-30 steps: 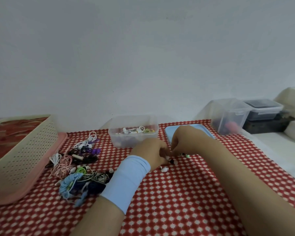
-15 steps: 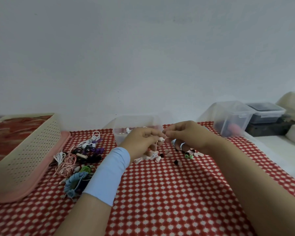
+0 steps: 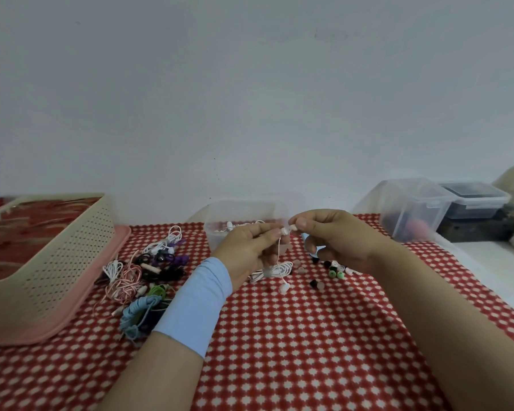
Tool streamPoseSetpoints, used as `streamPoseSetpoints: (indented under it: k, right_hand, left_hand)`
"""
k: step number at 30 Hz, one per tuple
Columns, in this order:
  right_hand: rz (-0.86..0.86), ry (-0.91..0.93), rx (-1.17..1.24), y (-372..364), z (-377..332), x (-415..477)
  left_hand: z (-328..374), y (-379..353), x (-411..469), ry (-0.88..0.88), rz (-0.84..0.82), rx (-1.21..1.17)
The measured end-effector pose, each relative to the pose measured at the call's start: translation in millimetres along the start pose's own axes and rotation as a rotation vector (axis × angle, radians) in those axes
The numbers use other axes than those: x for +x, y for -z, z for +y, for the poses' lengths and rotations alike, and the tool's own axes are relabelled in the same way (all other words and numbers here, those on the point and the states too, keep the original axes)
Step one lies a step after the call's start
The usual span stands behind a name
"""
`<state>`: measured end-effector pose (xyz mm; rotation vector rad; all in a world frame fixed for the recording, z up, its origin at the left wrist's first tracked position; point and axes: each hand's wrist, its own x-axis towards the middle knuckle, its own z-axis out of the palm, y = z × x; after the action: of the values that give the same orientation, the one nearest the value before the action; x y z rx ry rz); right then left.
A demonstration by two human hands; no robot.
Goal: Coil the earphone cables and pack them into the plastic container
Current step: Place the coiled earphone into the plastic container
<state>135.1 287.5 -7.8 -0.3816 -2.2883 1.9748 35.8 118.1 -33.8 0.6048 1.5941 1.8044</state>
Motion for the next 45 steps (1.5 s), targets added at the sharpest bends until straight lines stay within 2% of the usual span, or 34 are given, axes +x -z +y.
streamPoseSetpoints:
  k: [7,15,28,32,39,45]
  right_hand:
    - [-0.034,0.039,0.039,-3,2,1]
    - [-0.028,0.052,0.068,-4,4,3]
    - [0.063,0.079,0.049,-17,9,4]
    - [0.086,0.092,0.052,-17,6,2]
    - [0.049,0.163,-0.16,-6,-10,-8]
    - [0.122,0.228,-0.265,-8,-9,-6]
  left_hand:
    - [-3,-1,0,-0.005,-0.059,-0.065]
    - [-4,-3,1,-0.017,-0.039,-0.12]
    - [-7,2,1,-0.01,-0.035,-0.119]
    - [-4,1,1,-0.06,0.007,-0.078]
    - [5,-1,0,-0.131,0.061,0.105]
    - [4,-3,0,-0.15,0.082,0.188]
